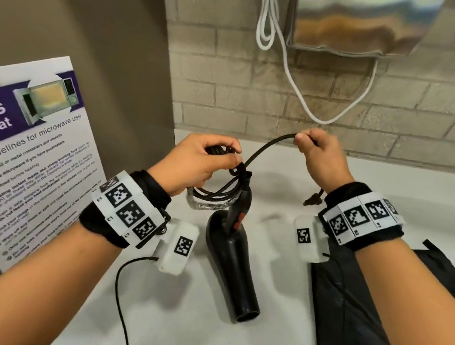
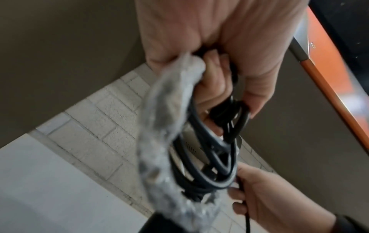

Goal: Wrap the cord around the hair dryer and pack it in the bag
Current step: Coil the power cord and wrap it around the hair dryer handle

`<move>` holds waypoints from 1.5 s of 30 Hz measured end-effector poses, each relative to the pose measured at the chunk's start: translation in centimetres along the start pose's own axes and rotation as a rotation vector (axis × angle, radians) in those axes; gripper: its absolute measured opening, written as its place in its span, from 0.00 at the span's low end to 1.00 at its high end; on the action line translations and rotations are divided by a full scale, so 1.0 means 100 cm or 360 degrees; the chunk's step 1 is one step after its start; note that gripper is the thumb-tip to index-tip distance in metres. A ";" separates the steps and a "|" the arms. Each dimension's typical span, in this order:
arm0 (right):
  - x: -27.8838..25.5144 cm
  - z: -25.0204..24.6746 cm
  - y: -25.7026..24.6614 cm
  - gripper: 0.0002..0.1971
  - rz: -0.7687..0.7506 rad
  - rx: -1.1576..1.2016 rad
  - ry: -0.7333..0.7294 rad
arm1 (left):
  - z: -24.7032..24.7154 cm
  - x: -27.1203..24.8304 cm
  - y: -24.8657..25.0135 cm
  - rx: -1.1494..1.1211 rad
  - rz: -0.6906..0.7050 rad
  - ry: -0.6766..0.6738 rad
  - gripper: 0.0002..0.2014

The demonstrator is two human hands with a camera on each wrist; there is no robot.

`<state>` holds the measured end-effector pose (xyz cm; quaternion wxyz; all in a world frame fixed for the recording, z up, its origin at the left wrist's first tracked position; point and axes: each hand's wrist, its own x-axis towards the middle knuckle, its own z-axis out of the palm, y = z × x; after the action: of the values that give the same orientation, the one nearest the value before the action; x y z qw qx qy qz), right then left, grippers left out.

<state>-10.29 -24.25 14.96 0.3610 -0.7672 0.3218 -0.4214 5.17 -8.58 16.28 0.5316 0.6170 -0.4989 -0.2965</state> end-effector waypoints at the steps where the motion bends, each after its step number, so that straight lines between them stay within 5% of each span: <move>1: 0.001 -0.003 -0.005 0.10 -0.0042 0.0035 0.0069 | 0.001 -0.001 0.000 0.0078 -0.0006 -0.0028 0.08; 9: -0.012 -0.012 -0.051 0.07 -0.0467 0.0168 0.0131 | 0.010 -0.006 0.002 0.0652 0.0031 -0.0136 0.21; 14: -0.019 -0.012 -0.060 0.08 -0.0606 0.0226 0.0032 | 0.012 -0.006 0.002 0.0605 0.0057 -0.0020 0.15; 21: -0.027 -0.013 -0.002 0.12 -0.0269 0.0217 -0.0326 | -0.010 -0.006 0.002 -0.0161 -0.0037 0.0364 0.07; 28: -0.044 0.014 0.072 0.12 0.0157 -0.0279 -0.0711 | -0.013 0.000 0.011 -0.0297 -0.0002 0.0317 0.09; 31: -0.045 0.018 0.102 0.05 0.0195 -0.0714 -0.0703 | -0.016 0.000 0.016 -0.0385 -0.0012 0.0303 0.09; 36: -0.043 0.011 0.113 0.13 0.0355 -0.1300 -0.0709 | -0.017 -0.006 0.011 -0.0429 -0.0008 0.0232 0.07; 38: -0.045 0.008 0.102 0.15 0.0242 -0.1387 -0.0605 | -0.017 -0.007 0.008 -0.0449 0.0002 0.0230 0.07; 41: -0.042 0.006 0.080 0.15 -0.0246 -0.1463 -0.0381 | -0.017 -0.009 0.005 -0.0475 -0.0012 0.0239 0.07; 45: -0.034 0.010 0.034 0.11 -0.0653 -0.0517 -0.0039 | -0.011 -0.010 0.000 -0.0522 -0.0078 0.0271 0.07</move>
<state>-11.55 -23.11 10.36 0.1438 -0.8695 0.2184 -0.4191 5.86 -7.22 16.42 0.6579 0.5570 -0.3819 -0.3334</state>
